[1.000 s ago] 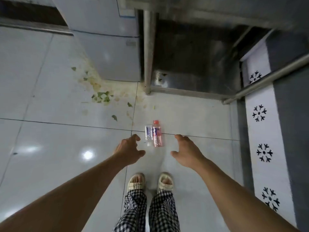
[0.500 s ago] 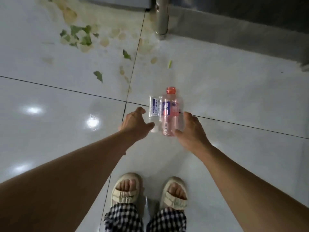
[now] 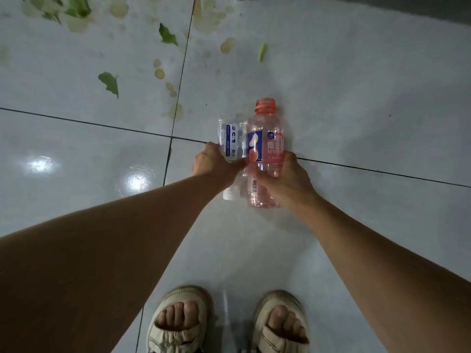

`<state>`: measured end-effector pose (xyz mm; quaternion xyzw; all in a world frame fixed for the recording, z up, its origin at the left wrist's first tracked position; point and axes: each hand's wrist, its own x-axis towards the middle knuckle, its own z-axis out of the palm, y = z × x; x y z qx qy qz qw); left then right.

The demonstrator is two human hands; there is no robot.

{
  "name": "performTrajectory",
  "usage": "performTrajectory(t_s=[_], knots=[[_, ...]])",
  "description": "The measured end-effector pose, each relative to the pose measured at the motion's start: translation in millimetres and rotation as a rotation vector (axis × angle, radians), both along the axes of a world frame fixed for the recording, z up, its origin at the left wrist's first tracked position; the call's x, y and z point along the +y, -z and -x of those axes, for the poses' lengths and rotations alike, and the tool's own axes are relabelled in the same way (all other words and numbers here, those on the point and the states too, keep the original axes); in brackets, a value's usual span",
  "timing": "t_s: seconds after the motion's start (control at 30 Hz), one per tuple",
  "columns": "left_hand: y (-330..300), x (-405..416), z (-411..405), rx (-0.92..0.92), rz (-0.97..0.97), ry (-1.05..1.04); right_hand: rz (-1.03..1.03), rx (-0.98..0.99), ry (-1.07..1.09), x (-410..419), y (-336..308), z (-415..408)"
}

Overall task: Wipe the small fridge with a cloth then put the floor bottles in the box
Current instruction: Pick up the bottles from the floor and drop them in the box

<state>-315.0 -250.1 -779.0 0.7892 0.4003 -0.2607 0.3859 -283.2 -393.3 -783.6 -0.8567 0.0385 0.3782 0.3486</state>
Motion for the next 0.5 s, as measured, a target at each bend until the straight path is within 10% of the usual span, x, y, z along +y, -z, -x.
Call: performTrajectory(t_s=[0.5], knots=[[-162.4,29.8,-5.8,-0.001,-0.172,0.238,0.19,-0.088,-0.076,-19.9,-161.0,-22.9]])
